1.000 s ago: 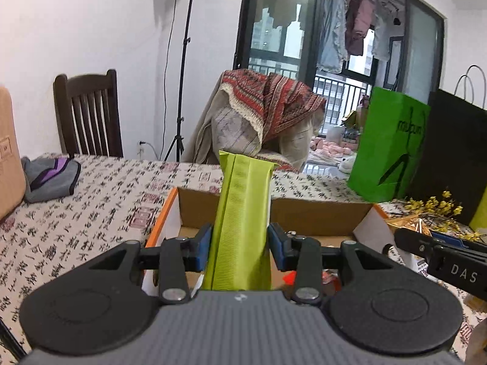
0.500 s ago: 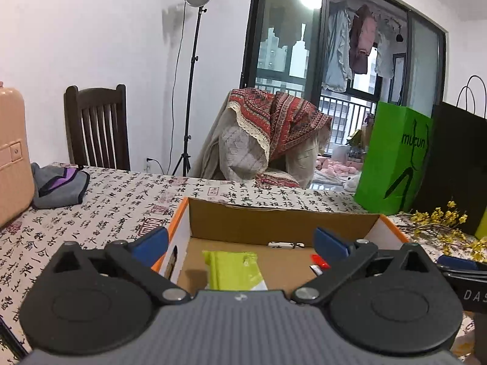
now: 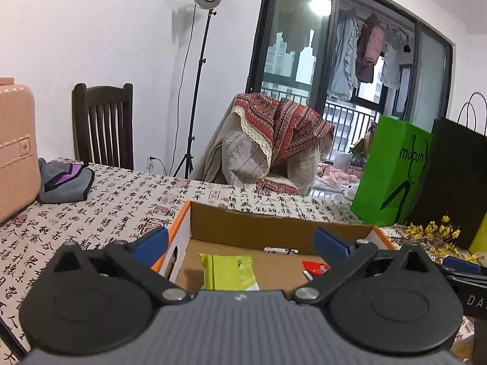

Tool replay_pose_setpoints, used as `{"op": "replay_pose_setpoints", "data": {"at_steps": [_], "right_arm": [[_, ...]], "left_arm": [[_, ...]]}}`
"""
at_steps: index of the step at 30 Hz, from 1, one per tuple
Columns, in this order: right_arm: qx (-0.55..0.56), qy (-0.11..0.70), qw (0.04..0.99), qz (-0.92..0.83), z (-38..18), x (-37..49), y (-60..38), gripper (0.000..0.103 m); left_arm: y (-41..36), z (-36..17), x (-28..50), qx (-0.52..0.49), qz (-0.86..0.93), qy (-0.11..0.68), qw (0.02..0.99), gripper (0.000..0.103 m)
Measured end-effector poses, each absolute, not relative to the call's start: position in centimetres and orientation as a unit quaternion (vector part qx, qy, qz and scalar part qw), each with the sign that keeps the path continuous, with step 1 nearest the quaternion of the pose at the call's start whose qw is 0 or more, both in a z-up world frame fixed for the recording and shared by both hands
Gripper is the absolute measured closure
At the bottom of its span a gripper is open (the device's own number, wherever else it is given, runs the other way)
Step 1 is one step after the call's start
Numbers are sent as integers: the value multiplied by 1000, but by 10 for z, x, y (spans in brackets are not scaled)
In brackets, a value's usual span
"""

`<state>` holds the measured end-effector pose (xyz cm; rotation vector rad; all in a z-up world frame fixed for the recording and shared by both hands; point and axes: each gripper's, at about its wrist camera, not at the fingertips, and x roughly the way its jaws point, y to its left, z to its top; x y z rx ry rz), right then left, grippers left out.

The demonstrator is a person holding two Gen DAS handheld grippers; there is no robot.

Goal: Organize snacks
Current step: 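Move both tools back to the snack pile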

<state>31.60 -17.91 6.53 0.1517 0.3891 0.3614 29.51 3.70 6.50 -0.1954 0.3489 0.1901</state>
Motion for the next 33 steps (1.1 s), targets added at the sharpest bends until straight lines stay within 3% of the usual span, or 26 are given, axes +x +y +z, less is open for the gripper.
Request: {"op": "replay_pose_setpoints", "data": {"at_steps": [14,33], "right_arm": [[39,187,966,175,95,255,-187,0],[7,286,941,182,18,176,-197,0]], "left_arm": [[57,79,241,-95,89,199,971,0],[76,12,142,-81,87,243,963,0]]}}
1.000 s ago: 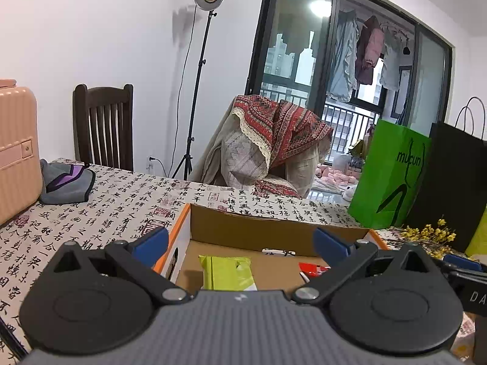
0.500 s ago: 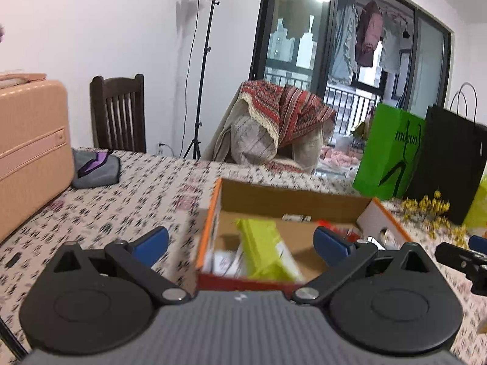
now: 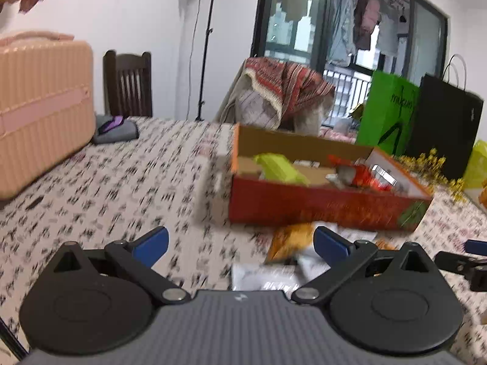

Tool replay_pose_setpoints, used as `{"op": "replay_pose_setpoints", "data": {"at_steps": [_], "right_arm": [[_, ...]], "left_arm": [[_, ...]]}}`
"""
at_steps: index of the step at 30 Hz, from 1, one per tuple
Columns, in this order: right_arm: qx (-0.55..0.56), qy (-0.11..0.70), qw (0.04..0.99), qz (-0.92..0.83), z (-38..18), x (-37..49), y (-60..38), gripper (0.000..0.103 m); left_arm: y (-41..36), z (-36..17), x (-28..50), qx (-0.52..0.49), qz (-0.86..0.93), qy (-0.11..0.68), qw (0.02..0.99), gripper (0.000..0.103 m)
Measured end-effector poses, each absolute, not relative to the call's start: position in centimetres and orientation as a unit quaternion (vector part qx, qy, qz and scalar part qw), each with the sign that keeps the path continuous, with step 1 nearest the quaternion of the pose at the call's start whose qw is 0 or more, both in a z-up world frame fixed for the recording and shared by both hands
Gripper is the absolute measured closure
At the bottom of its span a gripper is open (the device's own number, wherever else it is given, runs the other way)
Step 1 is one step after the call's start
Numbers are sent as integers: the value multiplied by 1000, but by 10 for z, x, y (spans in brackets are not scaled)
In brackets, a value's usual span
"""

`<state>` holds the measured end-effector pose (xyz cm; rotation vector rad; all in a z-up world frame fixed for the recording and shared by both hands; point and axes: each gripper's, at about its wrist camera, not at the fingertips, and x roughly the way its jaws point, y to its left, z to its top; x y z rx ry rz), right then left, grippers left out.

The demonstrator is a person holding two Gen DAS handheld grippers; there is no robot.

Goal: Organize snacks
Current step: 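Move both tools back to the snack pile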

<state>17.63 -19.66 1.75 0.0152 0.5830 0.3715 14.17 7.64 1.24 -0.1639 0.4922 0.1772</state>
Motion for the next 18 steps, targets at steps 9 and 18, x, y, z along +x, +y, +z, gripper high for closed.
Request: {"op": "replay_pose_setpoints", "data": {"at_steps": [9,18], "right_arm": [[17,298,935,191,4,164,-200,0],[0,292,939,180,9,162,-193,0]], "left_arm": [[89,-9,139,-98,94,237,962,0],[92,-8,136,-110,97,229,962,0]]}}
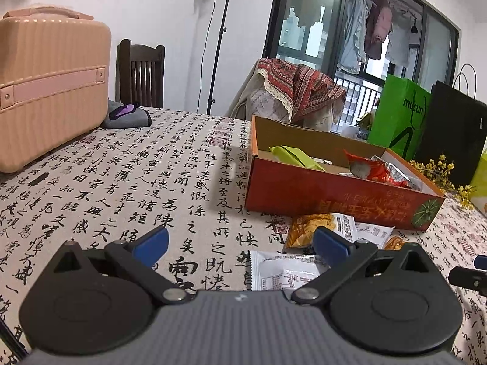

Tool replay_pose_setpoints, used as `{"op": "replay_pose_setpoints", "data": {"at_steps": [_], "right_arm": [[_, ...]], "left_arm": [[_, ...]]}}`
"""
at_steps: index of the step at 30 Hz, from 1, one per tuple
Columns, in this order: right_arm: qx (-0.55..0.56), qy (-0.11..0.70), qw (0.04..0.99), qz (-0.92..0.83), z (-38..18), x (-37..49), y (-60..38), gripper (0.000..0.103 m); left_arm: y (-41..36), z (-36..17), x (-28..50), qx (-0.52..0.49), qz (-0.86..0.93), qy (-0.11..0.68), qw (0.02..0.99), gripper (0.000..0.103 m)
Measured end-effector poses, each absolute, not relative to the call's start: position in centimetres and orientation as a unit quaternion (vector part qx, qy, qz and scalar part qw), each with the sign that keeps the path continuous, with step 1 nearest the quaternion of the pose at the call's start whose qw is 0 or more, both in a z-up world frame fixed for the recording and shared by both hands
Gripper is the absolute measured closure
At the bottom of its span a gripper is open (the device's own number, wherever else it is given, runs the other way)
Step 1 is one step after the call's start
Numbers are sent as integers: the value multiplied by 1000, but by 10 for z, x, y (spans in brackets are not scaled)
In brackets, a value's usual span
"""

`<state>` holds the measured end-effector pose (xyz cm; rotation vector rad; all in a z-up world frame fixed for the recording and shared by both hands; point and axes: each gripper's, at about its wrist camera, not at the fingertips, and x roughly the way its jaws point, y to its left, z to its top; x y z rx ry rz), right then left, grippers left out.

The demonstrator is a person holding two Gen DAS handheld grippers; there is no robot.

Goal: Organize snacks
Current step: 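Move both tools back to the snack pile, then grasp an oat cracker packet with the right gripper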

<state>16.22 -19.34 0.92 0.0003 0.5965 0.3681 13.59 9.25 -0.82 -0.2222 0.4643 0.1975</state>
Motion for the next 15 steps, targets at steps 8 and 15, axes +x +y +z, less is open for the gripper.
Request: {"op": "replay_pose_setpoints", "data": {"at_steps": [8,15], "right_arm": [[-21,293,940,174,18,169,-185,0],[-68,320,930,168,17,196,-155,6]], "left_arm": [[96,-9,136,-120,103,231,960,0],[100,-10,135,-130,102,232,958,0]]}}
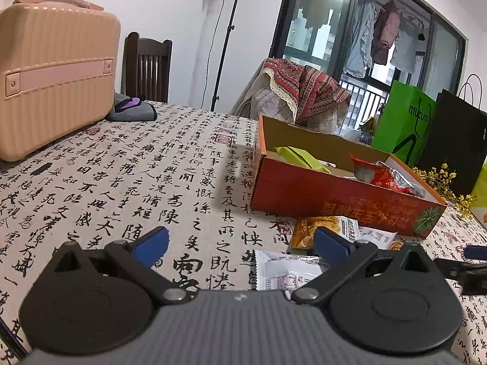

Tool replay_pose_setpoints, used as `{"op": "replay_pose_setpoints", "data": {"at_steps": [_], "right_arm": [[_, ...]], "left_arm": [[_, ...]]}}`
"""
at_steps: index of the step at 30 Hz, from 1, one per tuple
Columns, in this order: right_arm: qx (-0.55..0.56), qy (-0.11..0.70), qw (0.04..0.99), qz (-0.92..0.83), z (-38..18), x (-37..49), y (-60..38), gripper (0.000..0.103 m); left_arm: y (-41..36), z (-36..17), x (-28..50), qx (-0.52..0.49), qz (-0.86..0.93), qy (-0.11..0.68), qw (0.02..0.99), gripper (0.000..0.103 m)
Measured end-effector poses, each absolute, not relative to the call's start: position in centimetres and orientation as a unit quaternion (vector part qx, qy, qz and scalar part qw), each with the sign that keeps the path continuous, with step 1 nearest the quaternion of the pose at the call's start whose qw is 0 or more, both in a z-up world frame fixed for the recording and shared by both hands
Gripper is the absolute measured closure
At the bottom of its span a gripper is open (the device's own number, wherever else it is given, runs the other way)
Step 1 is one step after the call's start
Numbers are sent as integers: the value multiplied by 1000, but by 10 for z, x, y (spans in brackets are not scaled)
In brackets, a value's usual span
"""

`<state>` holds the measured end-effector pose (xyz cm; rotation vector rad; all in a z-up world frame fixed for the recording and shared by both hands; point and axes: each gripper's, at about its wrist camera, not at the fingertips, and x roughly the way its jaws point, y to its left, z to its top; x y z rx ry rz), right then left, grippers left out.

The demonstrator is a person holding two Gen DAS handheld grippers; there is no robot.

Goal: Organize snacks
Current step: 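Grasp an oat cracker packet with the right gripper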

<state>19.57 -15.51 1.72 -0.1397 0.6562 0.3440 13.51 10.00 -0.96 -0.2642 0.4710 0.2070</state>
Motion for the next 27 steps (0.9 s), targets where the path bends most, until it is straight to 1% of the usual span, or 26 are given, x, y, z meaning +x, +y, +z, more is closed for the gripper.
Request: {"op": "replay_pose_setpoints", "data": {"at_steps": [3,5,6,11,12,13,14,15,16,17,19,27], "right_arm": [[-72,350,919,169,12,214,-145,9],[-78,361,914,168,7,224,-139,13],[-84,365,912,164,4,228,-136,18],[-74,380,907,167,-8,238,-132,24],[-69,379,906,174,-7,237,-133,30],[-65,379,905,184,-7,236,-134,40],[-61,378,904,192,-6,234,-134,46],[-62,376,904,195,-5,232,-134,57],[-61,375,904,197,-5,231,-134,61],[-60,374,904,197,-5,229,-135,62],[-54,370,906,198,-4,226,-137,70],[-14,323,928,185,14,205,-163,72]], "left_arm": [[101,-10,135,-135,97,234,958,0],[102,-10,135,-138,97,234,958,0],[103,-10,135,-140,97,234,957,0],[104,-11,135,-146,94,236,956,0],[105,-11,136,-146,94,237,956,0],[105,-12,136,-146,94,238,956,0],[105,-12,136,-147,93,239,955,0],[105,-12,136,-148,93,239,955,0],[105,-12,136,-148,93,239,955,0],[105,-12,136,-149,93,239,955,0],[106,-12,137,-150,94,241,954,0],[107,-13,139,-152,97,245,952,0]]}}
